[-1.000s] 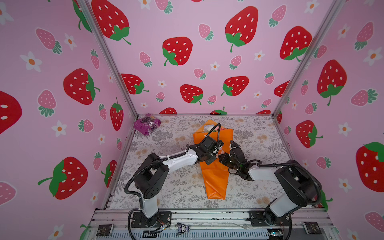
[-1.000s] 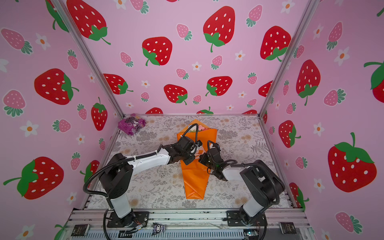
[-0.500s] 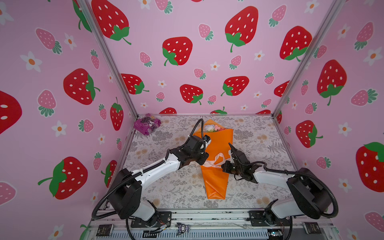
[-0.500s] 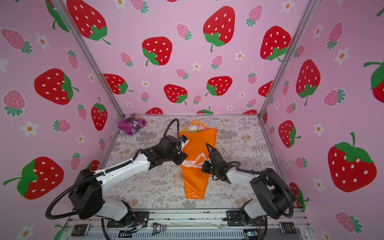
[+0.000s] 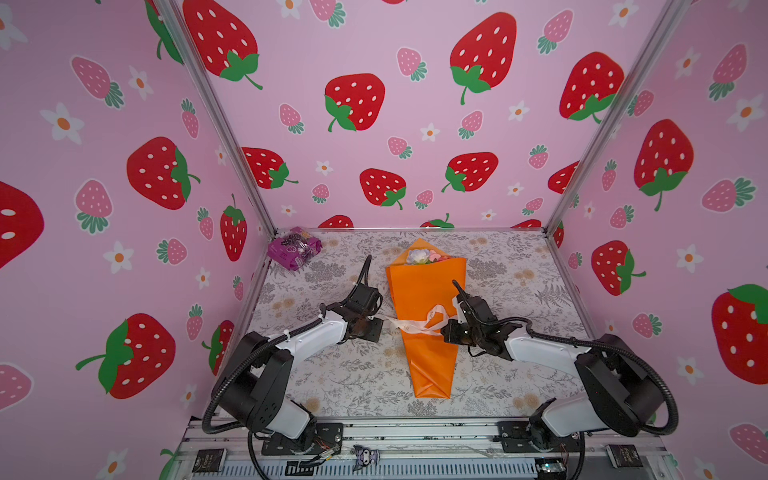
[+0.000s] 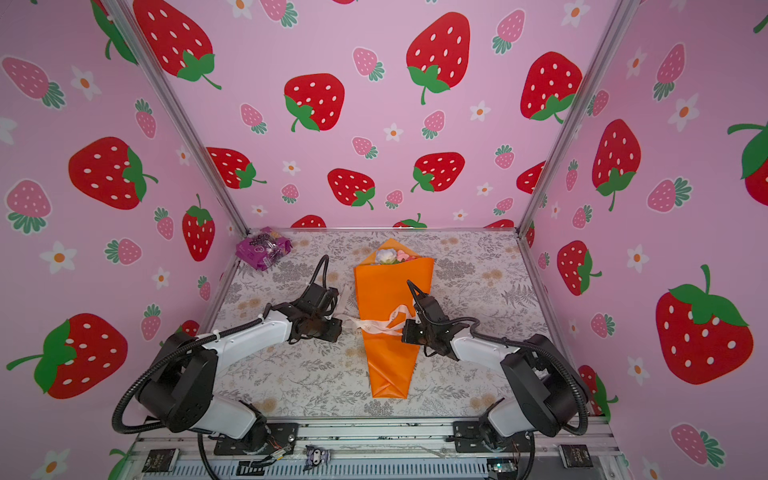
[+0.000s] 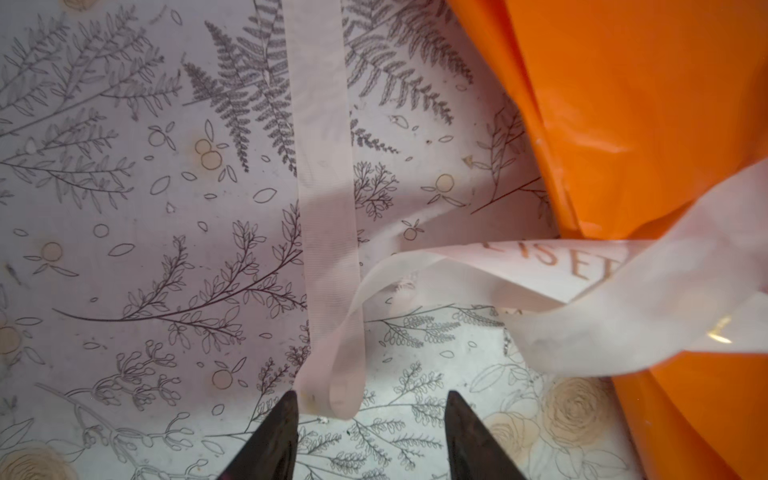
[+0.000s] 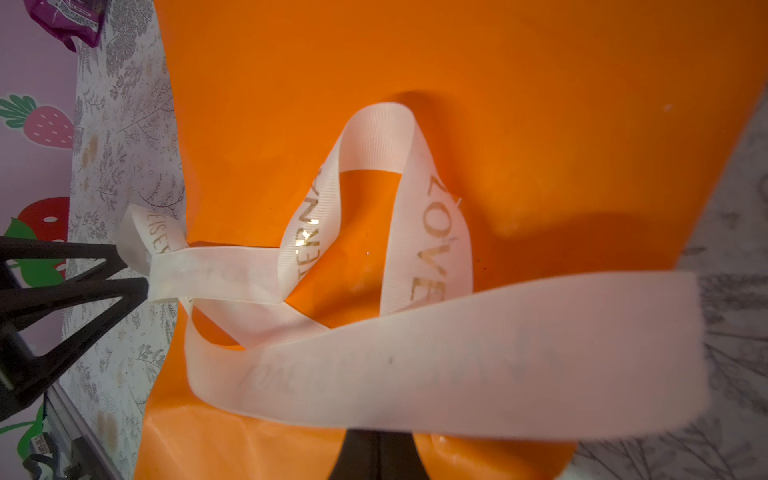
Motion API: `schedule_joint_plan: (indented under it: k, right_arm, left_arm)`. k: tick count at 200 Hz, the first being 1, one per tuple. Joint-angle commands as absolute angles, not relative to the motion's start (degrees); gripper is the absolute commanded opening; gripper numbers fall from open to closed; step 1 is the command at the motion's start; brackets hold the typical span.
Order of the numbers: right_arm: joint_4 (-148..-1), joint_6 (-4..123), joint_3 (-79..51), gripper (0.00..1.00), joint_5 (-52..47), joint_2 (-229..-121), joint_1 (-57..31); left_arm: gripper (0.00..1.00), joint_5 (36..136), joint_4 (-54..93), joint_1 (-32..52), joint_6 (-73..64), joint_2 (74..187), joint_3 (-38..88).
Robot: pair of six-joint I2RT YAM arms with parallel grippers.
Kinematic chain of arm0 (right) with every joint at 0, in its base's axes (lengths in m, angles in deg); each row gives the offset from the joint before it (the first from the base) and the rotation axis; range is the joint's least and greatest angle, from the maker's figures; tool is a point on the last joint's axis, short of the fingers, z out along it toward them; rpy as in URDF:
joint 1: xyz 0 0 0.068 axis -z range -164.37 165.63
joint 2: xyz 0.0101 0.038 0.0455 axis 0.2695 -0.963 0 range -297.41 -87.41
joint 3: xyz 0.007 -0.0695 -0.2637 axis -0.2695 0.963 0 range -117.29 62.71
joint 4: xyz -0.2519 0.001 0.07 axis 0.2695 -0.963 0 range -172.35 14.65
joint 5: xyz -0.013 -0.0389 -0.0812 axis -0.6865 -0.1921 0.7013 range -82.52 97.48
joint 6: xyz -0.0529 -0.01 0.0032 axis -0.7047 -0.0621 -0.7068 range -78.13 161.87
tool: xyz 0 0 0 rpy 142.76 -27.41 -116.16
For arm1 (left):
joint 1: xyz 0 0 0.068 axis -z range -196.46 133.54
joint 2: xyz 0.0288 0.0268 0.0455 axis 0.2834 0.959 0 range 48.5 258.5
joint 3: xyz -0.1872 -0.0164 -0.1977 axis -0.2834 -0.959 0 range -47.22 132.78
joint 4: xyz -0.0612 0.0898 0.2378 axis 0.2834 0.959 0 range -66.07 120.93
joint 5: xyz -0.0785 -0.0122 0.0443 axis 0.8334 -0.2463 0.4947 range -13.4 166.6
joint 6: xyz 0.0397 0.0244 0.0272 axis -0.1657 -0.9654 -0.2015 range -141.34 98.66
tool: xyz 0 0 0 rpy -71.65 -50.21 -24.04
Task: Tie the bouquet of fake flowers
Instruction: 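Pull both ribbon ends outward away from the cone to tighten the knot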
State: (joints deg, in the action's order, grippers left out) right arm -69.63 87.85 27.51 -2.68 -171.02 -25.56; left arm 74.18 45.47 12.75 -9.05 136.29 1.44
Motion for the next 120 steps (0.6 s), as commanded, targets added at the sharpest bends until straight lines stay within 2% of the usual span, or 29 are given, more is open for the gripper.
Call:
schedule_joint_plan:
  k: [1,27,39,57,78,83,120]
  right_arm:
    - [-71.5,87.2,26.6,0.00,-2.7,-170.2,-25.4]
    - [-72.9,86.3,25.9,0.00,-3.2,-169.9,-25.4]
    - [-75.6,84.8,24.7,0.00,-2.8,-169.6,-25.4]
    - [-82.1,82.3,22.9,0.00,-0.3,-168.5,-25.3]
    - [-91.8,78.8,19.7,0.00,3.7,-167.0,-25.2]
    - [-93.9,78.0,19.0,0.00,4.9,-166.7,-25.2]
    - [-113.3,73.6,11.1,0.00,15.9,-165.6,-24.5]
  left_arm:
    - [0.58,70.0,48.0,12.1,-10.2,138.8,5.1]
    - [0.56,71.1,48.3,11.5,-10.3,142.7,7.8]
    - [0.44,71.5,48.8,11.2,-10.3,144.0,8.9]
    - [0.19,73.9,48.0,9.5,-9.1,143.7,8.7]
    - [0.07,77.2,46.1,7.2,-8.1,141.3,6.8]
    - [0.00,77.4,46.1,6.8,-8.2,140.6,6.6]
    - [0.00,79.2,46.2,5.5,-9.5,137.0,5.8]
